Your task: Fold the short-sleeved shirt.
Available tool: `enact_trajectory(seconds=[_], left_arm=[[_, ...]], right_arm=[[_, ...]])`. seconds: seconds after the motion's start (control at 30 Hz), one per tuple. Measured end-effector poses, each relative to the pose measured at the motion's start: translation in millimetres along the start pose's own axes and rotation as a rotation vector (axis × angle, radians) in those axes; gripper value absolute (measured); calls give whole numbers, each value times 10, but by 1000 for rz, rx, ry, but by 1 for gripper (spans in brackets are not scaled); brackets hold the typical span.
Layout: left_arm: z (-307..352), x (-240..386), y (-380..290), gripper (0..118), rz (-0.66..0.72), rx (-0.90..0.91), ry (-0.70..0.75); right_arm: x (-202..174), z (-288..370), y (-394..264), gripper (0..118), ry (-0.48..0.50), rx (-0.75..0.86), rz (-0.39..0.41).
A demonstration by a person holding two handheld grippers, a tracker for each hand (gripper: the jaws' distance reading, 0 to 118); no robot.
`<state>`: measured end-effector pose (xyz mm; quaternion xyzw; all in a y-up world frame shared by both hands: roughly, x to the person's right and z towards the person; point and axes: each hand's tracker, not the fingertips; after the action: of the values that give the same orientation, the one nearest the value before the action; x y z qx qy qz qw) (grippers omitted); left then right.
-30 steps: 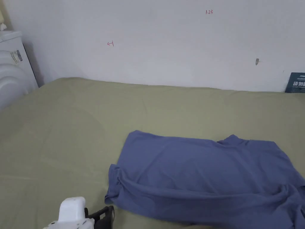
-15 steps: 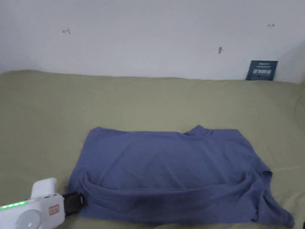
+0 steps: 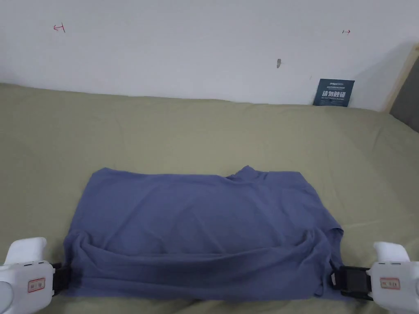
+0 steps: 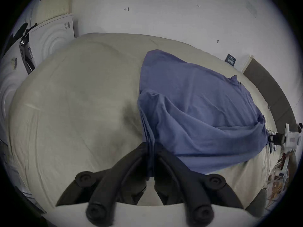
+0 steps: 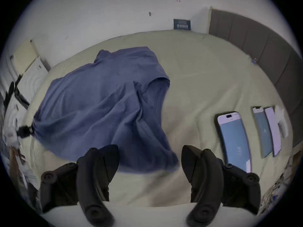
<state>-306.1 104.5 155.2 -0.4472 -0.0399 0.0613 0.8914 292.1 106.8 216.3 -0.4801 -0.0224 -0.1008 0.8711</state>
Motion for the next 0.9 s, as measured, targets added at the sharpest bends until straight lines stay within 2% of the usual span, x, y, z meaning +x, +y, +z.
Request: enact_trajectory(seconds=[0.07,0.1,0.2,0.23,0.4,0.5,0.6,0.9], left_arm=[[-26,-12,-4,8,14,-13,-7],[-21,-12,-2,8,21,-15,-12],[5,-86,50,8,51,-27,-36],[28,-90,61,7,46,-30,-43],[214,-174,113,7,-8,-31,-73],[390,-222,111,7,-20,-30,-102],[568,-291,64,7,-27,-40,-120],[1096,-537,-605,7,-10,-111,-164]], right_arm=[[39,-118,71,15,-25,-107,-36],[27,-90,49,6,-29,-129,-4],[-102,79,-33,7,-51,-82,118],[-92,128,-54,7,-42,-85,128],[22,460,-58,7,15,-1,39],[-75,667,-109,7,30,-9,74],[-139,815,-189,7,5,-16,111],[-175,1239,-827,7,15,-94,137]])
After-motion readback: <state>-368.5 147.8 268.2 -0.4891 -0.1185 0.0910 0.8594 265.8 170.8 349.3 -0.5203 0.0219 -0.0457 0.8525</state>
